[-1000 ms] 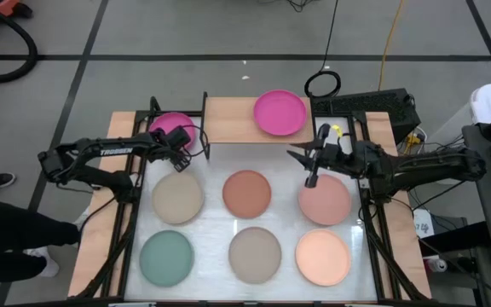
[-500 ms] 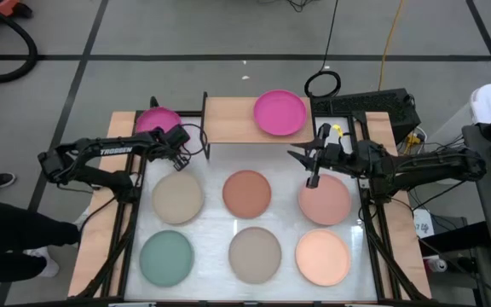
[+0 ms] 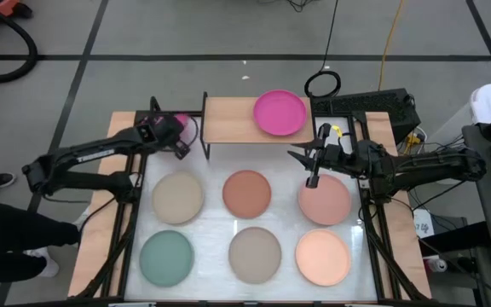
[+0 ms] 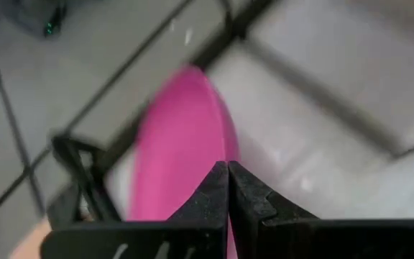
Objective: Place and stack plates onto a shelf
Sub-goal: Stack the pink plate on top of the pink plate on the shelf, then stack the pink plate on top of pink plate on the shelf
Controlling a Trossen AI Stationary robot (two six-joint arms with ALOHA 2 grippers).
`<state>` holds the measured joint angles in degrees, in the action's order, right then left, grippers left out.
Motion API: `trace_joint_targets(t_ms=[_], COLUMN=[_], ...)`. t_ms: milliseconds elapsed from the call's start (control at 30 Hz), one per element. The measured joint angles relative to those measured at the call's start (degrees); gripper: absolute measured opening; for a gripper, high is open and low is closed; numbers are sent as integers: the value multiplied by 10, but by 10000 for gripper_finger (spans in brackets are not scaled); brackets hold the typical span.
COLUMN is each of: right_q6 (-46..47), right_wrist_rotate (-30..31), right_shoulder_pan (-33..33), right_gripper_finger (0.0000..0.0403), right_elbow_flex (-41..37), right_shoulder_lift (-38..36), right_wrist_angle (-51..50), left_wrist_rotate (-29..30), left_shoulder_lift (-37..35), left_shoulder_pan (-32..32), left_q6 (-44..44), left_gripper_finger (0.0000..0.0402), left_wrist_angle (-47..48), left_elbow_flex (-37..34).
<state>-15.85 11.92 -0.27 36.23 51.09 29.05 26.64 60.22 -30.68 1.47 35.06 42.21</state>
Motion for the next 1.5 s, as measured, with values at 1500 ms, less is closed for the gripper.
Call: trace_joint_targets(t_ms=[1500], right_q6=[8], right_wrist_rotate=[1], right_shoulder_pan=[0], right_gripper_finger=[84], right_elbow_flex=[0], right_shoulder_lift=[0], right_wrist_angle=[-6], left_wrist_rotate=[-67], left_shoulder_lift=[121], left_shoulder_pan=[143], left_q6=[50], left_gripper_finger=[125], left_wrist_angle=[7], left_elbow_flex=[-38])
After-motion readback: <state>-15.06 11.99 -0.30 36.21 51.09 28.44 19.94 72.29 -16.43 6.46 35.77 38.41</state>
